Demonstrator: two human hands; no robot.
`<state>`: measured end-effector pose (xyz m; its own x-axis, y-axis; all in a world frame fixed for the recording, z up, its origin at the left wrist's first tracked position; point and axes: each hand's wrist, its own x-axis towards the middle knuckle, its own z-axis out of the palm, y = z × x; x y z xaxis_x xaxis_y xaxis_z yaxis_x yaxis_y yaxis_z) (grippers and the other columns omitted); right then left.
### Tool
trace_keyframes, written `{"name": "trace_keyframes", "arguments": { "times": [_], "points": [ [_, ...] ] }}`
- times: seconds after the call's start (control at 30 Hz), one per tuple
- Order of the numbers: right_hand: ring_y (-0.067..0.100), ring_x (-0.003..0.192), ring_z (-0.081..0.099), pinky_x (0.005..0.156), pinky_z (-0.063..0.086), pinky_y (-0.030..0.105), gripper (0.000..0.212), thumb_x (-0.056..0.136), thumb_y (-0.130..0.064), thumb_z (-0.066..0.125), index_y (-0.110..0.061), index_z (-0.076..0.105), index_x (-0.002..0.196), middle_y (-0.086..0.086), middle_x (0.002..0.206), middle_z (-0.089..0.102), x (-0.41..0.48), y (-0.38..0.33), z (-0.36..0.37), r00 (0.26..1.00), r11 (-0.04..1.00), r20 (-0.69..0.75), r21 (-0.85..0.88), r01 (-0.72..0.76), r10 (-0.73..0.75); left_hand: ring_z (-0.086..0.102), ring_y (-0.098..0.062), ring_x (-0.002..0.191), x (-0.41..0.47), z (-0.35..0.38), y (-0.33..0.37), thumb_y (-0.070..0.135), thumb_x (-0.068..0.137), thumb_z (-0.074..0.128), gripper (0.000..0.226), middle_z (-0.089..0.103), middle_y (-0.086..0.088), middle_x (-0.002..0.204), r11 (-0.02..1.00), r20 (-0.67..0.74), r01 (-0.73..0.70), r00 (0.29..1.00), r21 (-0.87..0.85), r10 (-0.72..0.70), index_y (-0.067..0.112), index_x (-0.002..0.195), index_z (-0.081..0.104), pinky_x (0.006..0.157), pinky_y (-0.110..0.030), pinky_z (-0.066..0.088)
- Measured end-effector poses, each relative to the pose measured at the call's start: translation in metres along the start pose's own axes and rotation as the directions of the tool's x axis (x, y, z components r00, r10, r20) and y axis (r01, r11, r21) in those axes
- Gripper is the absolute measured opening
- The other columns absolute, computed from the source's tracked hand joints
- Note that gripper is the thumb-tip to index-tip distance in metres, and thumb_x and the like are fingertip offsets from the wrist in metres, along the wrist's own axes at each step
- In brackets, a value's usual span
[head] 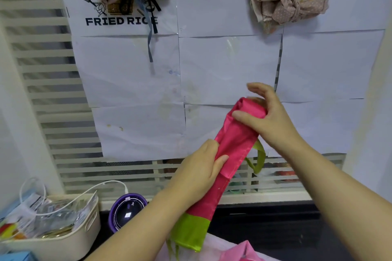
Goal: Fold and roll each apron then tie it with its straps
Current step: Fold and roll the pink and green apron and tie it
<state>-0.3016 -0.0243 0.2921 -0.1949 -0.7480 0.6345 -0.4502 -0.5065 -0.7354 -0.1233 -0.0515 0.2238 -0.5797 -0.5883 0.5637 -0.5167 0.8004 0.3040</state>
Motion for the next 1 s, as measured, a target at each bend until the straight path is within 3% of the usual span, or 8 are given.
{"name": "trace_keyframes", "arguments": {
  "times": [0.17,0.27,0.4,0.47,0.67,0.77,0.9,1.0],
  "points": [
    [0.005,0.134,0.030,0.106,0.033,0.026,0.061,0.061,-0.061,0.072,-0.050,0.052,0.118,-0.011,0.147,0.026,0.008,-0.021,-0.020,0.901,0.830,0.408,-0.443,0.339,-0.150,0.044,-0.018,0.075,0.000,-0.004,-0.015,0.042,0.100,0.034,0.021,0.032,0.012,0.082,0.996,0.081,-0.029,0.996,0.089,0.022,0.026,0.089,0.026,0.067,-0.031,0.033],
    [0.011,0.132,0.035,0.101,0.041,0.031,0.050,0.068,-0.050,0.077,-0.040,0.061,0.114,-0.008,0.151,0.019,0.013,-0.030,-0.021,0.797,0.652,0.599,-0.636,0.413,0.079,0.052,-0.023,0.084,0.000,-0.007,-0.025,0.044,0.100,0.033,0.020,0.035,0.011,0.088,0.990,0.134,-0.060,0.990,0.126,0.042,0.025,0.093,0.031,0.071,-0.035,0.040],
    [0.018,0.094,0.054,0.066,0.038,0.027,0.014,0.081,-0.035,0.071,-0.024,0.064,0.086,0.000,0.118,0.053,0.018,-0.032,-0.010,0.684,0.387,0.630,-0.773,0.503,0.369,0.054,-0.022,0.086,-0.001,-0.006,-0.032,0.046,0.099,0.034,0.020,0.036,0.013,0.091,0.980,0.174,-0.097,0.982,0.176,0.066,0.028,0.093,0.029,0.066,-0.030,0.033],
    [0.019,0.075,0.051,0.058,0.035,0.027,0.025,0.085,-0.027,0.068,-0.022,0.052,0.067,0.004,0.094,0.061,0.021,-0.030,-0.008,0.650,0.388,0.640,-0.768,0.510,0.410,0.052,-0.021,0.086,-0.003,-0.004,-0.034,0.045,0.099,0.036,0.021,0.038,0.012,0.092,0.982,0.169,-0.107,0.982,0.157,0.080,0.025,0.093,0.033,0.068,-0.031,0.035],
    [0.021,0.082,0.059,0.072,0.048,0.034,0.019,0.085,-0.029,0.068,-0.013,0.066,0.094,0.007,0.097,0.065,0.035,-0.035,-0.024,0.598,0.408,0.596,-0.803,0.435,0.537,0.044,-0.003,0.090,-0.019,0.012,-0.047,0.031,0.094,0.056,0.022,0.038,0.015,0.100,0.994,0.200,-0.090,0.975,-0.055,0.099,0.018,0.111,0.052,0.082,-0.022,0.039],
    [0.016,0.073,0.057,0.069,0.049,0.031,0.020,0.084,-0.032,0.070,-0.015,0.067,0.093,0.001,0.085,0.064,0.042,-0.029,-0.031,0.592,0.379,0.558,-0.830,0.410,0.582,0.048,-0.003,0.085,-0.027,0.017,-0.051,0.034,0.090,0.060,0.017,0.051,0.012,0.094,0.989,0.272,-0.028,0.960,-0.143,0.066,0.017,0.092,0.059,0.075,-0.020,0.038],
    [0.013,0.058,0.045,0.056,0.036,0.026,0.025,0.080,-0.026,0.068,-0.019,0.051,0.063,-0.003,0.062,0.049,0.044,-0.009,-0.028,0.625,0.303,0.478,-0.877,0.372,0.617,0.049,-0.004,0.065,-0.027,0.017,-0.050,0.037,0.091,0.062,0.031,0.053,0.007,0.073,0.971,0.402,0.124,0.915,-0.207,-0.031,0.014,0.070,0.056,0.059,-0.019,0.036],
    [0.018,0.055,0.034,0.054,0.027,0.030,0.034,0.076,-0.024,0.062,-0.014,0.037,0.055,0.001,0.056,0.034,0.043,0.008,-0.028,0.690,0.410,0.446,-0.882,0.231,0.571,0.045,-0.003,0.059,-0.031,0.020,-0.051,0.043,0.091,0.059,0.043,0.051,0.000,0.068,0.948,0.436,0.208,0.896,-0.239,-0.086,0.003,0.073,0.058,0.059,-0.025,0.036]
  ]
}}
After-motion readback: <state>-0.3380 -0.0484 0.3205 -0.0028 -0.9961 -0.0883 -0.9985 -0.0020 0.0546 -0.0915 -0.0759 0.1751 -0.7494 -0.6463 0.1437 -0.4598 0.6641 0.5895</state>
